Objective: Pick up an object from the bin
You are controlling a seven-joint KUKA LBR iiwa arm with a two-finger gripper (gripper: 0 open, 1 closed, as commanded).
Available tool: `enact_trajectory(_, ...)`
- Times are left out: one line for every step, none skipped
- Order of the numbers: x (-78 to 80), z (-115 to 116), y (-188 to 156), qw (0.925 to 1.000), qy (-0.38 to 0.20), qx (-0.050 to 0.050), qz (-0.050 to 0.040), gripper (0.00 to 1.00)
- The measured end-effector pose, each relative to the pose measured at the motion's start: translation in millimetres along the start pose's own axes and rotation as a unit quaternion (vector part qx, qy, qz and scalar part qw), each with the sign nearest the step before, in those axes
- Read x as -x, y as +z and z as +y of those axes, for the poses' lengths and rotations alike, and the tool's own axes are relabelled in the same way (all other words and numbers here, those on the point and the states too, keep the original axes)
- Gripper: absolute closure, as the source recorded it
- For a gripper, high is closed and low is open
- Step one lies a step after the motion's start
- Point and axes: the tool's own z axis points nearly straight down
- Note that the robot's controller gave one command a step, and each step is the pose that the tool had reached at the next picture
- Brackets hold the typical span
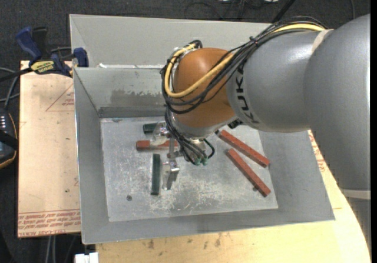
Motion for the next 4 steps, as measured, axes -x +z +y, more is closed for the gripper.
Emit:
enact_trajectory(-11.0,-37.7,-3.9,0.9947,-0.103,0.0,-0.0015,0.0)
enact_trajectory(34.1,10.5,58.1,0.9926,-0.121,0.002,-0.0152,1.0)
enact_trajectory(34.1,10.5,58.1,0.9926,-0.121,0.002,-0.0152,1.0)
enact_trajectory(5.8,18.2,-60.6,0.995,-0.1,0.0,-0.0029,1.0)
